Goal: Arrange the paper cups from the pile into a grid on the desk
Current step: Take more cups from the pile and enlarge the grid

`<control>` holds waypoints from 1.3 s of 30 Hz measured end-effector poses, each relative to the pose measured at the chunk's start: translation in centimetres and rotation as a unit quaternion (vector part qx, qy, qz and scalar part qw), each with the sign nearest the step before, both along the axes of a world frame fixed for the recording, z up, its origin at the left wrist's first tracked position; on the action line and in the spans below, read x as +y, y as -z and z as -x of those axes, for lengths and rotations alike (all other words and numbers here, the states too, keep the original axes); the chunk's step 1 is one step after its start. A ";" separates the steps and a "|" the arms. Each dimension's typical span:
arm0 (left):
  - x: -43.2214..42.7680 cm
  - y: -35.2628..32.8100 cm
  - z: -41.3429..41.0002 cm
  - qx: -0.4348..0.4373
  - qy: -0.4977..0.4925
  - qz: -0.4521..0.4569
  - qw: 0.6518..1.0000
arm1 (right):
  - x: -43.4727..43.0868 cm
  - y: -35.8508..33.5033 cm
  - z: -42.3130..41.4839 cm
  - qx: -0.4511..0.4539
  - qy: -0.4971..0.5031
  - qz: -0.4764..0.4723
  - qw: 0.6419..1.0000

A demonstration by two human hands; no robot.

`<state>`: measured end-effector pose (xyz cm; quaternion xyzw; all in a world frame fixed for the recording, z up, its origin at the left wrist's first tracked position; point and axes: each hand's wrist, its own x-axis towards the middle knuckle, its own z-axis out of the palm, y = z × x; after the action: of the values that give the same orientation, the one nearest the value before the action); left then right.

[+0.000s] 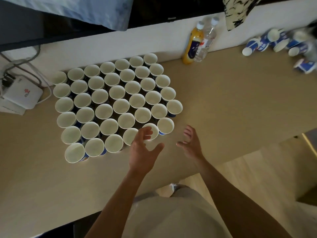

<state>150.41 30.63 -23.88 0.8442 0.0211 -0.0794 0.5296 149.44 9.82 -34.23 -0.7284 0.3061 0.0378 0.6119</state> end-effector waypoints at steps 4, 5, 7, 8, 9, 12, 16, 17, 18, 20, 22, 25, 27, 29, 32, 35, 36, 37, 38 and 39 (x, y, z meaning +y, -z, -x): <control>-3.0 -1.0 -0.3 -0.004 0.035 0.015 0.999 | -1.9 -1.5 1.7 -0.028 0.055 0.005 0.998; -4.1 -1.1 -0.5 -0.006 0.043 0.019 0.999 | -2.5 -2.1 1.9 -0.040 0.066 0.005 0.997; -6.4 -1.6 -0.5 -0.006 0.064 0.028 0.998 | -4.0 -3.4 2.4 -0.065 0.091 0.002 0.994; -7.7 -2.0 -0.5 -0.007 0.074 0.033 0.997 | -4.8 -4.1 2.5 -0.080 0.105 -0.003 0.991; -9.0 -2.4 -0.5 -0.010 0.081 0.036 0.996 | -5.8 -4.8 2.6 -0.096 0.121 -0.012 0.988; -13.9 -3.4 -0.3 -0.019 0.096 0.049 0.994 | -9.5 -7.1 2.9 -0.145 0.152 -0.039 0.977; -21.2 -4.5 0.4 -0.039 0.091 0.059 0.993 | -16.1 -9.7 3.7 -0.201 0.148 -0.046 0.967; -22.8 -4.6 0.6 -0.041 0.087 0.058 0.994 | -17.7 -10.2 3.8 -0.206 0.145 -0.047 0.967; -24.6 -4.7 0.9 -0.044 0.083 0.055 0.994 | -19.5 -10.7 4.0 -0.211 0.146 -0.053 0.965; -28.4 -4.9 1.6 -0.051 0.074 0.060 0.994 | -23.5 -11.8 4.4 -0.224 0.154 -0.062 0.960; -32.2 -5.1 2.0 -0.054 0.069 0.067 0.994 | -27.2 -12.8 4.7 -0.233 0.160 -0.077 0.956; -37.2 -5.4 2.8 -0.054 0.066 0.069 0.994 | -32.3 -14.0 5.8 -0.241 0.166 -0.088 0.952; -40.4 -5.6 3.2 -0.050 0.070 0.075 0.993 | -35.6 -14.3 6.5 -0.239 0.167 -0.085 0.953; -43.1 -5.8 3.3 -0.049 0.082 0.075 0.993 | -38.6 -14.1 7.0 -0.235 0.170 -0.075 0.954; -46.4 -5.6 2.7 -0.051 0.090 0.067 0.992 | -42.4 -13.1 7.1 -0.219 0.170 -0.050 0.959; -50.1 -4.7 1.3 -0.034 0.087 0.074 0.993 | -45.8 -12.0 6.5 -0.198 0.167 -0.026 0.965; -51.5 -4.3 0.7 -0.028 0.086 0.076 0.993 | -47.0 -11.6 6.2 -0.190 0.163 -0.022 0.968; -53.1 -3.8 0.0 -0.024 0.085 0.081 0.993 | -48.2 -11.2 5.8 -0.181 0.159 -0.017 0.970; -54.7 -3.4 -0.7 -0.021 0.085 0.087 0.992 | -49.6 -10.8 5.2 -0.175 0.155 -0.011 0.972; -56.2 -3.0 -1.5 -0.016 0.085 0.095 0.992 | -51.0 -10.4 4.7 -0.167 0.149 -0.001 0.975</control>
<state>151.89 -25.61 -20.91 0.7899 -0.0672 -0.1120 0.5991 144.78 -41.20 -23.83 -0.6700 0.3041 -0.1757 0.6541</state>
